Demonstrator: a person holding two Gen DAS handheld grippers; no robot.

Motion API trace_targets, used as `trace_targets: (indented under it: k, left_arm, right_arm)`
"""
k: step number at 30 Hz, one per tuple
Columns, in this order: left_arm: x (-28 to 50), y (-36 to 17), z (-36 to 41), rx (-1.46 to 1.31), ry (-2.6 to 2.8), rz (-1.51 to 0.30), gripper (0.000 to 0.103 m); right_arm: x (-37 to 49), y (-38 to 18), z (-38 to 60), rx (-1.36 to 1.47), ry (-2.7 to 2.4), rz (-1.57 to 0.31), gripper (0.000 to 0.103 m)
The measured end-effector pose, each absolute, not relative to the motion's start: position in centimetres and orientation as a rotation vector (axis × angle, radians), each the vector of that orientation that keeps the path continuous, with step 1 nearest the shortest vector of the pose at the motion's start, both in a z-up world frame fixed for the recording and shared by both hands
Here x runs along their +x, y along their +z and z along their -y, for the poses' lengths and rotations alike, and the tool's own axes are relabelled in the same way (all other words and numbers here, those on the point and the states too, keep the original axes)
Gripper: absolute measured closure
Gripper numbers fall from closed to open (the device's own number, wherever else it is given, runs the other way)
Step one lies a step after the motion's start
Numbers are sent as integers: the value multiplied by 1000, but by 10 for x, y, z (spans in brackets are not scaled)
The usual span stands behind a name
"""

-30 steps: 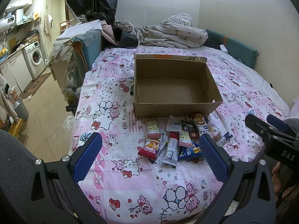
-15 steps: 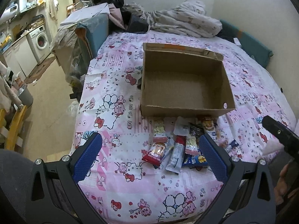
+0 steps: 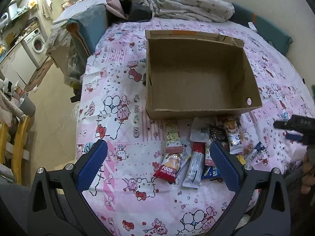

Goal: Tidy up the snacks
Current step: 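Grasp the blue candy stick with the right tool while the left tool approaches the pile, then grasp the yellow bear-print packet with the left tool while the right tool holds the stick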

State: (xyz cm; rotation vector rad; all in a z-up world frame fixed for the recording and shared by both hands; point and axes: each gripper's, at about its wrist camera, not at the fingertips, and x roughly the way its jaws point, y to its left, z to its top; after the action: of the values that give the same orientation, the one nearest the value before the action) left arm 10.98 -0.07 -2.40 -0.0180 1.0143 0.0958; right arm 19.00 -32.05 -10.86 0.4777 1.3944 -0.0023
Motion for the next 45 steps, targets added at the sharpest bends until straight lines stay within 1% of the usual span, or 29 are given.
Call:
trace_targets:
  k: [2, 4, 5, 6, 10, 13, 14, 15, 16, 17, 18, 23, 27, 29, 31, 33, 38, 40, 42, 44, 45]
  left_arm:
    - [117, -28, 1, -27, 93, -1025, 1]
    - [122, -32, 0, -40, 93, -1036, 1]
    - [124, -34, -1, -46, 93, -1038, 1]
    - [125, -37, -2, -51, 93, -1042, 1]
    - [128, -47, -7, -67, 98, -1070, 1]
    - [131, -53, -11, -98, 102, -1093, 1]
    - [131, -53, -12, -103, 105, -1096, 1]
    - [131, -55, -14, -106, 108, -1101, 1]
    - [131, -55, -17, -113, 115, -1107, 1]
    - [132, -56, -21, -128, 123, -1114, 1]
    - [132, -57, -25, -141, 130, -1118, 1]
    - [139, -61, -46, -188, 182, -1159, 1]
    - [144, -69, -57, -215, 188, -1219, 1]
    - [150, -79, -53, -198, 163, -1272, 6]
    - [156, -92, -43, -163, 114, -1334, 24]
    - [161, -101, -38, -164, 93, -1362, 30]
    - [184, -123, -25, -226, 71, -1393, 31]
    - [195, -134, -16, -223, 75, -1405, 42]
    - [202, -144, -10, -224, 76, -1412, 48]
    - [209, -154, -4, -233, 80, -1419, 48]
    - [212, -158, -2, -231, 84, -1422, 50]
  right_arm:
    - [193, -127, 323, 479, -33, -1461, 22]
    - [193, -148, 323, 532, -44, -1549, 41]
    - [191, -154, 321, 555, -39, -1570, 45]
    - [189, -158, 317, 562, -31, -1584, 52]
    - [184, -171, 297, 527, -7, -1607, 63]
    - [188, -176, 284, 487, 2, -1603, 65]
    - [189, -177, 279, 451, 4, -1602, 69]
    - [189, -178, 275, 411, 7, -1605, 77]
    - [193, -180, 272, 395, 14, -1604, 80]
    - [192, -179, 271, 386, 19, -1598, 81]
    - [191, -175, 272, 388, 28, -1584, 86]
    - [187, -134, 283, 376, 67, -1469, 90]
    - [180, -83, 286, 456, 240, -1263, 90]
    - [176, -64, 284, 493, 329, -1177, 90]
    - [173, -54, 288, 531, 377, -1130, 90]
    - [171, -55, 286, 551, 385, -1123, 90]
    - [175, -74, 289, 590, 353, -1167, 90]
    - [176, -74, 289, 592, 349, -1171, 90]
    - [175, -77, 289, 598, 354, -1170, 90]
    - [177, -79, 288, 596, 359, -1167, 90]
    - [178, -79, 287, 595, 364, -1166, 90]
